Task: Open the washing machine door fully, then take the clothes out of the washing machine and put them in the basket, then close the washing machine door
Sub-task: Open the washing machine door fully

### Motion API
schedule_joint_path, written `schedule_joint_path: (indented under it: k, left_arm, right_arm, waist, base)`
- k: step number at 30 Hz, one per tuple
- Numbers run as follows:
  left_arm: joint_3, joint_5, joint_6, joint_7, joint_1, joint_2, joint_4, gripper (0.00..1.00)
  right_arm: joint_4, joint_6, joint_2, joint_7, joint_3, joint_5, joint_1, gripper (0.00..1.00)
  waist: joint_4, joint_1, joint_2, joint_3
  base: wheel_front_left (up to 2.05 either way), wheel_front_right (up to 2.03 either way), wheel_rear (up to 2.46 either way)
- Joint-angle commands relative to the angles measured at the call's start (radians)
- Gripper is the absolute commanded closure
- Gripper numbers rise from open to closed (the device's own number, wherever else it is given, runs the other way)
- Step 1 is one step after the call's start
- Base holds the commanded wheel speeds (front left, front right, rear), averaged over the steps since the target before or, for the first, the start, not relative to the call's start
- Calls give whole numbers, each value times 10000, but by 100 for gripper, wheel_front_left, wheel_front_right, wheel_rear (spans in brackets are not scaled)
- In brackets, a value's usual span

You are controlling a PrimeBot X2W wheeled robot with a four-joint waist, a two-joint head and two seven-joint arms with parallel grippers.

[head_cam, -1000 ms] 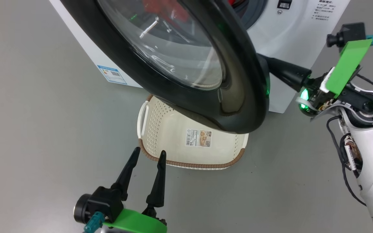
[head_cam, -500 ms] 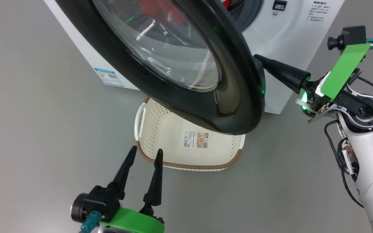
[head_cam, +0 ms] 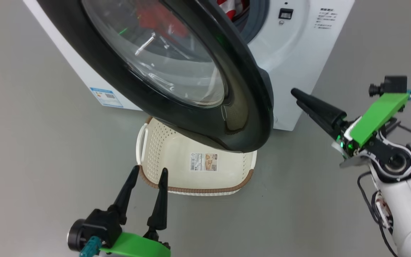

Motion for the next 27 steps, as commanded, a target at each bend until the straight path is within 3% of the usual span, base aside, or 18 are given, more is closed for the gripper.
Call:
schedule_joint_path:
  k: [1,27]
  left_arm:
    - [446,187,-87,-122,153,97,-156,0]
    - [1413,632,-525,-122,858,97,216,0]
  right_arm:
    - [-229,6,-56,-221,157,-67,303,0]
    - [-376,6,-101,-2144,290,55,3715,0]
  waist:
    - [-184,0,0,-174]
    - [-1251,0,0,-980]
  base:
    - [0,0,0]
    - [0,0,0]
